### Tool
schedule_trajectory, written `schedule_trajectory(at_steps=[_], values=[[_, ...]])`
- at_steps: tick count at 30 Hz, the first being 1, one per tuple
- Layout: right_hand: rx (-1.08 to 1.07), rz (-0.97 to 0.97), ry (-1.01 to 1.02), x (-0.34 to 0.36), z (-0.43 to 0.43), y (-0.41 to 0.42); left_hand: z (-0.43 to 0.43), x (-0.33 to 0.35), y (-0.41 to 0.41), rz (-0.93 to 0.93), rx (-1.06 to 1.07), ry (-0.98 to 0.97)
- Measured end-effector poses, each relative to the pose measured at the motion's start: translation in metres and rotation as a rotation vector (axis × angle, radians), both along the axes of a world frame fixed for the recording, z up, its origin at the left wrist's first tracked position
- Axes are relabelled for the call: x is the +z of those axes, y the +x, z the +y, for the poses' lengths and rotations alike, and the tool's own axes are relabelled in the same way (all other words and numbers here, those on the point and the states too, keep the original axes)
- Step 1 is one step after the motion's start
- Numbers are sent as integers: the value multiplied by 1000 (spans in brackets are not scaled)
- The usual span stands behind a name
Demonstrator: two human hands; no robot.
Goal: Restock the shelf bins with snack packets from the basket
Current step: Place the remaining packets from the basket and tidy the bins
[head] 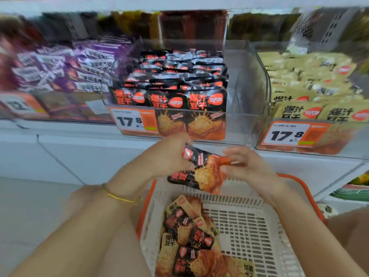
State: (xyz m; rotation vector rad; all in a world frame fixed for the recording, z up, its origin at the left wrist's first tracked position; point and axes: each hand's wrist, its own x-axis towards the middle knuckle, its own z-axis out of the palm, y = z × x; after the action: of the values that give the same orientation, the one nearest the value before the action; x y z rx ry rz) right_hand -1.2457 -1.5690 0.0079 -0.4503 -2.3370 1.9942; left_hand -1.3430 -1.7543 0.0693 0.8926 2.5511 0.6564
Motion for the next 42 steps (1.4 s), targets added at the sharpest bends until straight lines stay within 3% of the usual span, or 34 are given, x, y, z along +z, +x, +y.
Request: schedule_trajectory(at_steps=[2, 5, 9, 13, 16, 20, 23, 27, 30, 32, 35, 37, 39, 42], values=[[12, 210, 214, 32, -23, -11, -17, 31, -2, 182, 20, -16], [115, 363, 484, 71, -62, -38, -40, 69, -8, 413, 71, 141], [-60, 553, 770, 107, -109, -84, -65, 107, -25, 691, 161, 343], [-243, 618, 1017, 121, -132, -118, -81, 111, -51, 858, 161, 343], [-198, 530, 1110, 117, -133, -131, -83, 100, -68, 931, 125, 278], [-187, 620, 969, 112, -134, -132, -83, 81, -86, 849, 81, 223], [-212, 708, 886, 118, -133, -132, -86, 70, -97, 886, -7, 171], [-171, 595, 1115, 119, -129, -143, -92, 51, -105, 1038, 28, 92], [-72, 516, 1308, 118, -129, -148, -90, 37, -104, 1034, 62, 58], [-67, 549, 1330, 117, -125, -143, -89, 35, -97, 1030, 114, 80], [-229, 754, 1134, 110, -107, -112, -85, 30, -64, 1083, 227, 266], [-266, 835, 929, 88, -94, -76, -73, 11, -32, 979, 134, 367], [-196, 723, 845, 46, -82, -48, -54, -17, -10, 762, -51, 219], [34, 225, 793, -44, -58, -32, -23, -55, -1, 419, -244, -206]])
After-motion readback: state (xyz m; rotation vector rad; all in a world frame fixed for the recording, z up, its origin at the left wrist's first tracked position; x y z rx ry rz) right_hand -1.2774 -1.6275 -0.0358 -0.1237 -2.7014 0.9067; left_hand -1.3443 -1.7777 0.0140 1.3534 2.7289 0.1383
